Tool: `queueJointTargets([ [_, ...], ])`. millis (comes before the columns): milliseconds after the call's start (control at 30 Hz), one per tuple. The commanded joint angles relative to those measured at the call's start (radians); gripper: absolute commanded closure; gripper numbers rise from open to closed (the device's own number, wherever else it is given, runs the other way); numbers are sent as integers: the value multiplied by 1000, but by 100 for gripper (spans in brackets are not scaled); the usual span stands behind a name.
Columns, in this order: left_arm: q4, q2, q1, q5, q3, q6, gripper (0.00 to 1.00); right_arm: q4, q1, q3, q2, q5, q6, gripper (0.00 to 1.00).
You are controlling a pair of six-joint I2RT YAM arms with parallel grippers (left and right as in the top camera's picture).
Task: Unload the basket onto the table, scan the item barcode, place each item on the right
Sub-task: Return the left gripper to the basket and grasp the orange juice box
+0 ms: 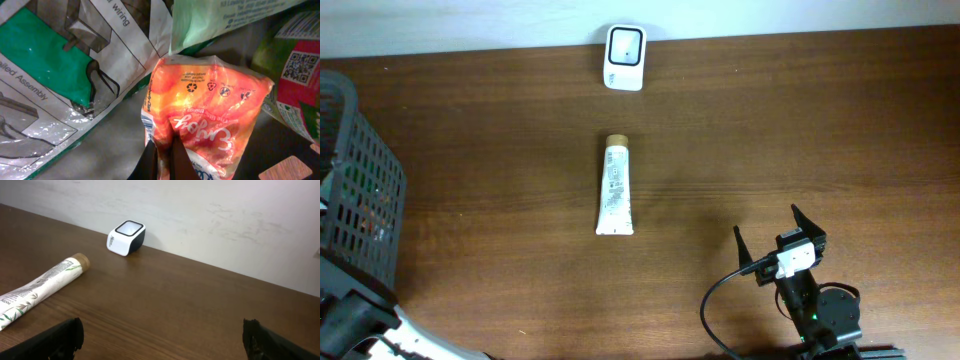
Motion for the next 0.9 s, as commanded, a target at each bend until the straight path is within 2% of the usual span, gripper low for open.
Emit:
queueJointTargets([
  [0,-21,37,8,-38,13,-2,100,-5,6,-5,-7,2,1,2],
  [267,-24,-191,8,-38,21,-6,100,-5,6,-5,-7,1,1,2],
  [533,-42,-242,8,-38,5,-9,100,-5,6,-5,-7,2,1,2],
  [600,-24,-225,8,-38,-27,-8,72,-5,6,-5,-7,1,1,2],
  [633,-11,-212,8,-38,-45,-8,63,-5,6,-5,-7,2,1,2],
  [700,28,-190,7,-37,-88,14,55,-5,6,-5,-7,2,1,2],
  [867,121,-128,6,-36,-171,70,50,-5,6,-5,-7,2,1,2],
])
